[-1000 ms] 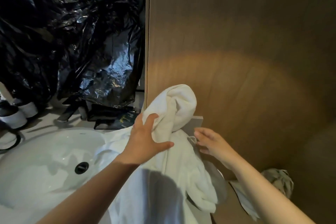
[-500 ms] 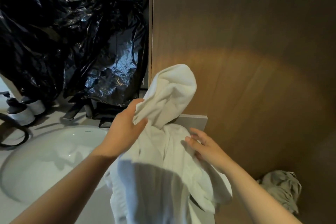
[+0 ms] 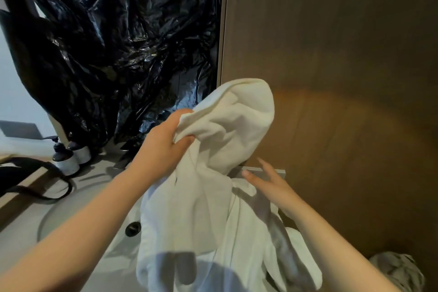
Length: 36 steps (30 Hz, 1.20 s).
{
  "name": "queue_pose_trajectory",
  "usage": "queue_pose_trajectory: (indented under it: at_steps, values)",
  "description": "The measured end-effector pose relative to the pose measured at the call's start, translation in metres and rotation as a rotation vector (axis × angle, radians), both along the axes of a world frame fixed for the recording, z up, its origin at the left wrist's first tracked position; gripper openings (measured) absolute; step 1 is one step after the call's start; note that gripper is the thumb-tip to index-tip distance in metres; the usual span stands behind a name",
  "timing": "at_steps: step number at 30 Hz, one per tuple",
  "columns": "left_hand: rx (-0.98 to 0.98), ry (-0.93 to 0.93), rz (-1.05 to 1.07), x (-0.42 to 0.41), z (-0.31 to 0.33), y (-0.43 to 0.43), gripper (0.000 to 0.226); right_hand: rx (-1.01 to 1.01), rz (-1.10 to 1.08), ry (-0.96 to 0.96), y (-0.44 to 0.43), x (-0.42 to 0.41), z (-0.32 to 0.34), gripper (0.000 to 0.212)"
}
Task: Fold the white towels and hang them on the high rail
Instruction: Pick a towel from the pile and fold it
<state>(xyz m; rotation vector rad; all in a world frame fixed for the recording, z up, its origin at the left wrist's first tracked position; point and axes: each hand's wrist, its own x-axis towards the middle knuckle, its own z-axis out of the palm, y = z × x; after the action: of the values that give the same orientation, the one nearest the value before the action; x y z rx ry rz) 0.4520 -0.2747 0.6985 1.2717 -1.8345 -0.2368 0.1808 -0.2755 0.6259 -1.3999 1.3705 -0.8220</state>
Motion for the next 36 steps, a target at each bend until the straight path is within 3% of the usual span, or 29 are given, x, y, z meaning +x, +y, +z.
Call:
queue_pose_trajectory:
  at_steps: [3, 6, 8, 11, 16, 24, 31, 33, 36]
  values:
    - [-0.039, 0.029, -0.026, -0.001, 0.01, 0.006, 0.047, -0.051, -0.025, -0.23, -0.01, 0.009, 0.03, 0.094]
    - [-0.066, 0.038, -0.042, -0.002, 0.029, 0.007, 0.047, -0.113, -0.035, -0.355, -0.012, 0.025, 0.051, 0.035]
    - [-0.08, 0.064, -0.045, 0.0, 0.04, 0.009, 0.046, -0.179, -0.096, -0.409, -0.01, 0.034, 0.065, 0.015]
    - [-0.116, 0.129, -0.014, 0.005, 0.052, 0.009, 0.047, -0.282, -0.107, -0.512, -0.011, 0.04, 0.096, 0.021]
    - [-0.22, 0.258, 0.053, 0.013, 0.091, 0.003, 0.046, -0.518, -0.101, -0.523, -0.009, 0.036, 0.161, 0.019]
    - [-0.345, 0.321, -0.051, -0.011, 0.156, 0.007, 0.045, -0.783, -0.127, -0.58, 0.007, 0.02, 0.245, 0.02]
    - [-0.338, 0.376, -0.157, -0.038, 0.165, 0.008, 0.043, -1.164, -0.273, -0.219, 0.026, -0.007, 0.273, 0.04]
    - [-0.29, 0.378, -0.173, -0.043, 0.146, 0.004, 0.043, -1.158, -0.287, -0.13, 0.021, -0.017, 0.26, 0.048]
    - [-0.134, 0.335, -0.141, -0.049, 0.096, -0.004, 0.046, -0.995, -0.273, 0.078, 0.011, -0.032, 0.216, 0.048]
